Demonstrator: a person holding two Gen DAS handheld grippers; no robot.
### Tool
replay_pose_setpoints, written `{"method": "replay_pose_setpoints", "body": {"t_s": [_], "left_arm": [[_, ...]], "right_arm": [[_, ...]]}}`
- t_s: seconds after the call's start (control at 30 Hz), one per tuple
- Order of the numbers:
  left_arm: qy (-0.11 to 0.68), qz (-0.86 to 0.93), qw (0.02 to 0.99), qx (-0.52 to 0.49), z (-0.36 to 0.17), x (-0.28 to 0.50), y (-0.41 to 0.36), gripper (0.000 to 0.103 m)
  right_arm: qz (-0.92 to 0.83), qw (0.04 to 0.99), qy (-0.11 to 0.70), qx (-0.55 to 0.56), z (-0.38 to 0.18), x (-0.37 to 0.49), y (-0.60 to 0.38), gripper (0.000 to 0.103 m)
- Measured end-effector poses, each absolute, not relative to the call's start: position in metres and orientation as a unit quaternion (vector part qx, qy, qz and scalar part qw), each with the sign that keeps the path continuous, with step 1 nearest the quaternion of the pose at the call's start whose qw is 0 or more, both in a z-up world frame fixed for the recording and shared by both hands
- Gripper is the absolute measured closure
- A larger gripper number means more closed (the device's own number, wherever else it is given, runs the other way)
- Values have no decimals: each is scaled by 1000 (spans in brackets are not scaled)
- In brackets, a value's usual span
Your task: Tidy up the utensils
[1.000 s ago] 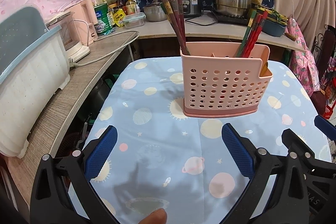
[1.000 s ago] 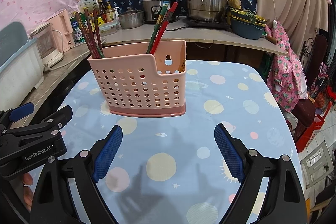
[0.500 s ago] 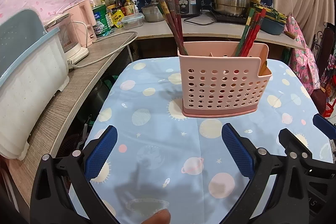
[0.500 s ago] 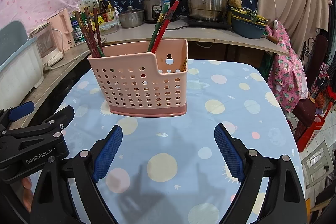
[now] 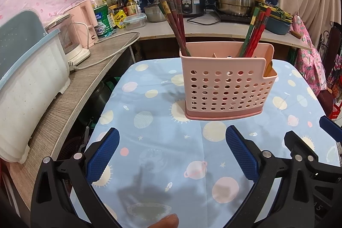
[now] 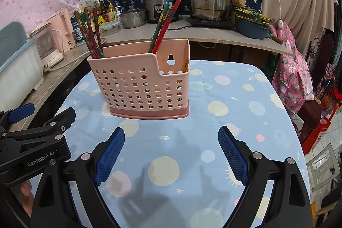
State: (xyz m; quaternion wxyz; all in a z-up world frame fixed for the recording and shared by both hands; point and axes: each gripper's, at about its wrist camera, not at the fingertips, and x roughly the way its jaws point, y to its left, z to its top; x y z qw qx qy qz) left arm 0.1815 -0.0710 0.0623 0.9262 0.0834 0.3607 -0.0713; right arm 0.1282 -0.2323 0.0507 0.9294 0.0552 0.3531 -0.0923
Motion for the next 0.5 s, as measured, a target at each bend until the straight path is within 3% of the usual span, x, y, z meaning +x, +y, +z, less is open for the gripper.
{"method": "replay_pose_setpoints", "body": {"t_s": [0.5], "left_arm": [[364,-73,925,86,59,183,-76,8]], "right_arm": [[-94,929,355,55,47,131,-235,18]]}}
